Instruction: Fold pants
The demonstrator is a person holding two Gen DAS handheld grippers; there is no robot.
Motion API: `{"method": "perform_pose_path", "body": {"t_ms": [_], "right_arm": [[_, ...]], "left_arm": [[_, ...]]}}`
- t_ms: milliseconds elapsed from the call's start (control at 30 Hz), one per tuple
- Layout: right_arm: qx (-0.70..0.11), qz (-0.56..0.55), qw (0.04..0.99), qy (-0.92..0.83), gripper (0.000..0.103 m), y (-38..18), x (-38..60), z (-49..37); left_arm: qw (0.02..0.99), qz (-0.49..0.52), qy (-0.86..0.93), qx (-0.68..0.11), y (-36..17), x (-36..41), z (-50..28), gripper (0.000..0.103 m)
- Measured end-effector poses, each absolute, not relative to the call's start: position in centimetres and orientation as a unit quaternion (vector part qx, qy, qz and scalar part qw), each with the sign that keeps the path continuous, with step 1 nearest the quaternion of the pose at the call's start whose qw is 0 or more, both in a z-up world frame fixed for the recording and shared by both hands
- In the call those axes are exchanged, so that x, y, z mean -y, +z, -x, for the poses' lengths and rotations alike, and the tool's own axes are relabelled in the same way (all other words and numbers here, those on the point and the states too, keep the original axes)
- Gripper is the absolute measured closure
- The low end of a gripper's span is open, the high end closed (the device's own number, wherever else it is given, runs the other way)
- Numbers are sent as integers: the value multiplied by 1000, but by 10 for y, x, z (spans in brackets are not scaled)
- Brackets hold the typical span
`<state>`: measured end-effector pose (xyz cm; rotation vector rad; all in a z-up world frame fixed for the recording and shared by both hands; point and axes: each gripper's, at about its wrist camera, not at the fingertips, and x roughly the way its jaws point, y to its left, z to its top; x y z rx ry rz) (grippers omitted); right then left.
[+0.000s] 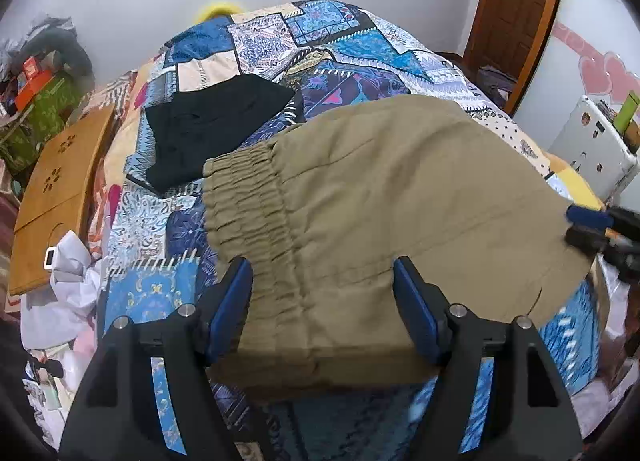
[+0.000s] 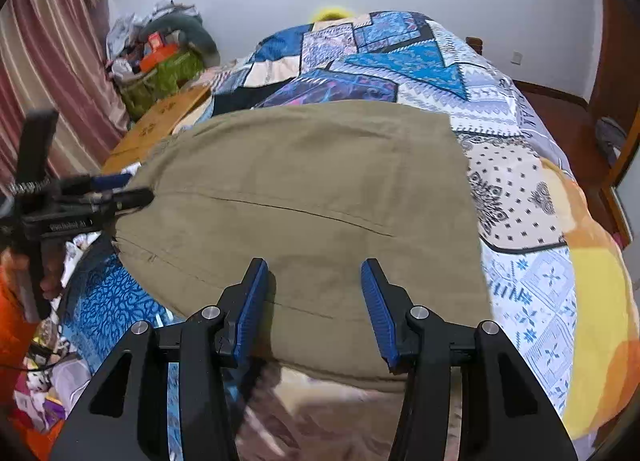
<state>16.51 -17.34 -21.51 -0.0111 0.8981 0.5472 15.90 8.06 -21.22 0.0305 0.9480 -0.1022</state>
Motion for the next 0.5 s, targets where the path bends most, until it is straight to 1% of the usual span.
{"method": "perform_pose_path", "body": {"t_ms": [133, 233, 300, 500], "right_arm": [[-437, -12, 870, 226, 58, -216, 202, -161], [-442, -40, 868, 222, 58, -223, 221, -155], [-443, -57, 866, 223, 58, -225, 227, -150], [-440, -64, 869, 216, 57, -227, 229, -141]], "left_arm": [[892, -23, -44, -450, -210, -88, -146, 29], [892, -8, -41, -450, -212, -98, -142, 27], [892, -3, -37, -451, -216, -100, -140, 24], [890, 33, -32, -454, -225, -107, -136, 23]]}}
